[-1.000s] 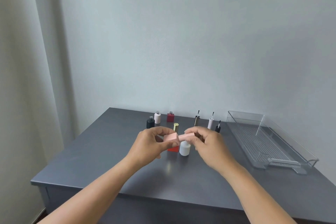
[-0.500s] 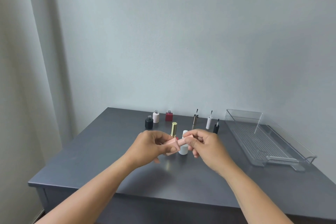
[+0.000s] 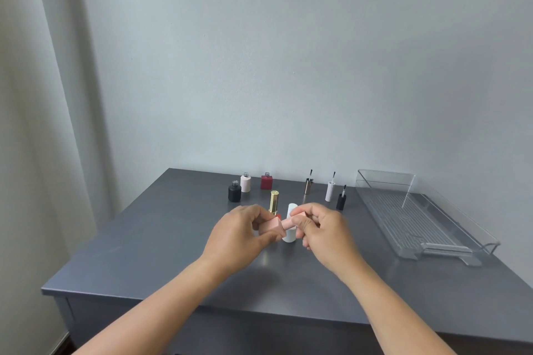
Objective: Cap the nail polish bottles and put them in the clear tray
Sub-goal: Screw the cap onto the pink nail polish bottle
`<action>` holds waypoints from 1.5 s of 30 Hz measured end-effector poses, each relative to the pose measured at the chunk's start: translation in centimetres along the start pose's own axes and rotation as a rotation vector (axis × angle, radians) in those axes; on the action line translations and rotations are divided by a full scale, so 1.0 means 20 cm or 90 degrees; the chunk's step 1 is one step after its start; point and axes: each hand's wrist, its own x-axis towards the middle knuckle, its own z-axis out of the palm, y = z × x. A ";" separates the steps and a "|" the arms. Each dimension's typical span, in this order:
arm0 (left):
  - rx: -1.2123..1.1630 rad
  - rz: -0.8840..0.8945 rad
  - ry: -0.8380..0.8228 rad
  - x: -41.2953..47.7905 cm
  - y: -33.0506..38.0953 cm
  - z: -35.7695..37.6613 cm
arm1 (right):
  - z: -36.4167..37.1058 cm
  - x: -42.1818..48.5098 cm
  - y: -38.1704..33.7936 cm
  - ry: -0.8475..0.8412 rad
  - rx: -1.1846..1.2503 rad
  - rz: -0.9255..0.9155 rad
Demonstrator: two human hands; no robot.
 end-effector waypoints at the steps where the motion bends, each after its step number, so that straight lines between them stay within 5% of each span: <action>1: -0.026 -0.007 -0.004 0.00 0.00 0.00 | 0.00 0.00 0.00 -0.005 0.004 0.000; 8: -0.132 -0.103 -0.108 0.01 -0.06 0.01 | -0.09 0.02 0.00 -0.183 0.120 0.040; 16: -0.082 -0.105 -0.123 0.02 -0.11 0.02 | -0.27 0.30 0.29 0.237 0.008 0.192; 22: -0.055 -0.107 -0.133 0.03 -0.12 0.04 | -0.29 0.47 0.44 0.207 -0.158 0.269; 33: -0.074 -0.101 -0.146 0.03 -0.15 0.03 | -0.28 0.52 0.43 0.183 -0.303 0.227; 45: -0.082 -0.208 0.084 0.29 -0.38 -0.11 | -0.28 0.39 0.40 0.185 -0.183 0.200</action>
